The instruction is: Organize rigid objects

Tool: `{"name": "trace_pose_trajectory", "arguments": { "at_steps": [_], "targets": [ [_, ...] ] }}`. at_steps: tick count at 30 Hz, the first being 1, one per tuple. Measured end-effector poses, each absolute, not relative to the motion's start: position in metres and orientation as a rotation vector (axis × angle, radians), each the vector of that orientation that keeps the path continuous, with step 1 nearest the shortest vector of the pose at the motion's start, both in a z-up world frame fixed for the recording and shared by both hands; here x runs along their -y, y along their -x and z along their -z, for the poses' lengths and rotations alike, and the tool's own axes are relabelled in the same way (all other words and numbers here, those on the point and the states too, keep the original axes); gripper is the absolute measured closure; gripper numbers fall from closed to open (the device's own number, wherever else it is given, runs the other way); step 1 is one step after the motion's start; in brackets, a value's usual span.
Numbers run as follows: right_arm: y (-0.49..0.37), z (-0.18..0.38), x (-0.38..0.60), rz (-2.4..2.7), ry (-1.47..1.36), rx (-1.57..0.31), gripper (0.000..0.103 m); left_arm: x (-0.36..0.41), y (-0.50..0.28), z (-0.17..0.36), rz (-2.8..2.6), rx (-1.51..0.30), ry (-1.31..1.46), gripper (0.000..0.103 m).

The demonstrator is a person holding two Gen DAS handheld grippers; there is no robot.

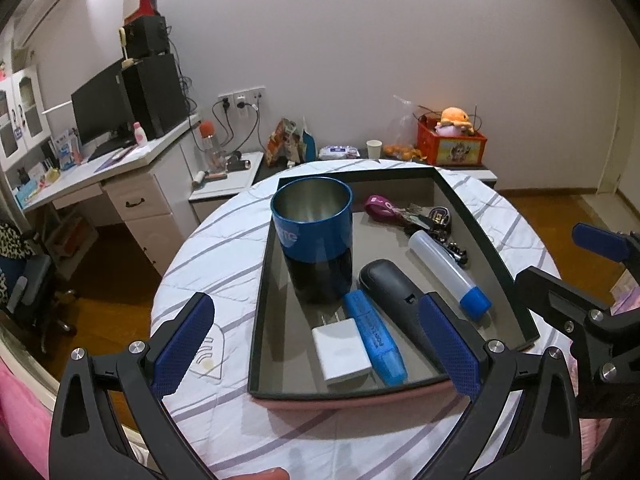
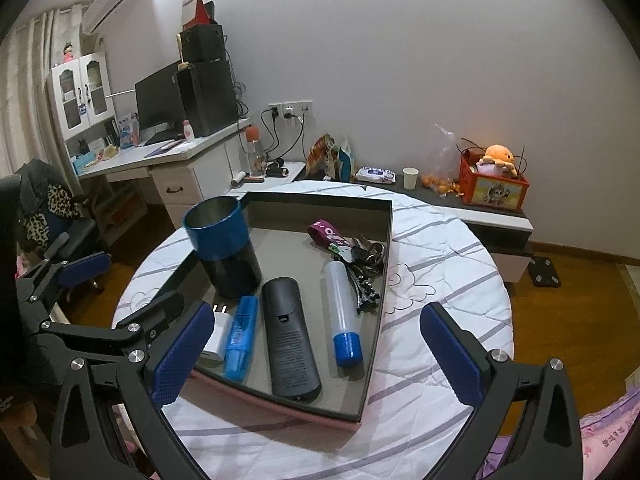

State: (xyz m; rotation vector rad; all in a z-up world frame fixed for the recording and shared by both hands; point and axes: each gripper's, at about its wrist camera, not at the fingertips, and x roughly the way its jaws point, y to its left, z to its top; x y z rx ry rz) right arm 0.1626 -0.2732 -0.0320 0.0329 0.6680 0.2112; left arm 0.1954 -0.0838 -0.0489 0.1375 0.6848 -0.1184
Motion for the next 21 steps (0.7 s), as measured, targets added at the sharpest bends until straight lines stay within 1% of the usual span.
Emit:
{"name": "trace_pose_trajectory", "arguments": {
  "at_steps": [10, 21],
  "targets": [
    [-0.180, 0.038, 0.286, -0.215, -0.042, -0.692, 0.000, 0.097, -0.215, 0.058, 0.116, -0.720, -0.171, 0.000],
    [-0.185, 0.039, 0.284, -0.238, -0.036, -0.700, 0.000, 0.106, -0.216, 0.060, 0.129, -0.726, -0.203, 0.000]
  ]
}}
